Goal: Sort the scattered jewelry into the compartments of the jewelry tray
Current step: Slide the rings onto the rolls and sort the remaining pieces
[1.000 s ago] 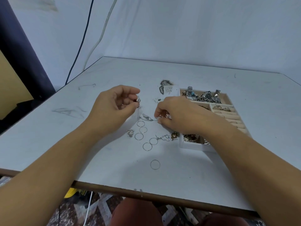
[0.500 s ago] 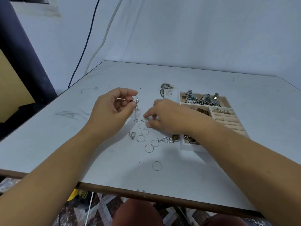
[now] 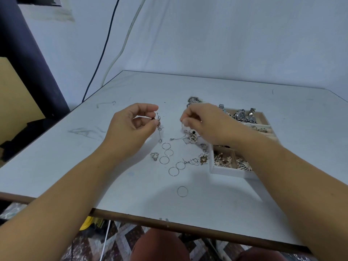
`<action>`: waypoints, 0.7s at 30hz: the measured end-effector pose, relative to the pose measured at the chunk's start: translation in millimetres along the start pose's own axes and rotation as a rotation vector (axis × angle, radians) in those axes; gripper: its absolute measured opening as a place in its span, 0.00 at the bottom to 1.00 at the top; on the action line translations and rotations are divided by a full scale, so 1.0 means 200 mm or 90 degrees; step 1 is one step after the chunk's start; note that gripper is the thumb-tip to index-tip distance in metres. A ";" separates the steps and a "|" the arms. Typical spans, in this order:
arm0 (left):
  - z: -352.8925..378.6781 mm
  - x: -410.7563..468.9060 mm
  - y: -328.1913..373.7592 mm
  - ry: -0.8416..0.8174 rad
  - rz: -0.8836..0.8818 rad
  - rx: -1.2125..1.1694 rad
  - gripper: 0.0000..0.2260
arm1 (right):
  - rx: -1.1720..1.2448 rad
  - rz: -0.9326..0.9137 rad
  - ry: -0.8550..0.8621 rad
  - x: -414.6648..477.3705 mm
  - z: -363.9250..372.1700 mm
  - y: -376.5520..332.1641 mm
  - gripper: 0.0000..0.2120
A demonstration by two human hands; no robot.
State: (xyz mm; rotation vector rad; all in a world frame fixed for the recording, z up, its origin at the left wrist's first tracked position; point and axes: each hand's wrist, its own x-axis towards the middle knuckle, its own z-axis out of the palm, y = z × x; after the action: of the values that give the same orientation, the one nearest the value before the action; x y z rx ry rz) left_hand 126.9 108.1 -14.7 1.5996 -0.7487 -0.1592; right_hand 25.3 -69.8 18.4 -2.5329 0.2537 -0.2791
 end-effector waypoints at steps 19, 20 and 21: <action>0.27 0.02 0.30 -0.083 0.067 -0.115 0.12 | 0.172 -0.096 0.252 -0.25 -0.40 0.09 0.10; 0.30 0.02 0.32 -0.090 0.069 -0.120 0.12 | 0.159 -0.099 0.256 -0.27 -0.42 0.09 0.10; 0.32 0.02 0.33 -0.098 0.072 -0.124 0.12 | 0.151 -0.100 0.261 -0.29 -0.44 0.10 0.10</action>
State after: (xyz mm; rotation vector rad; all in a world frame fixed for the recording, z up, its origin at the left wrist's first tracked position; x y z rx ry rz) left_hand 72.1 53.3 35.5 1.3673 -0.9123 -0.2678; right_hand -55.0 -118.4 69.4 -2.2443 0.1652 -0.8430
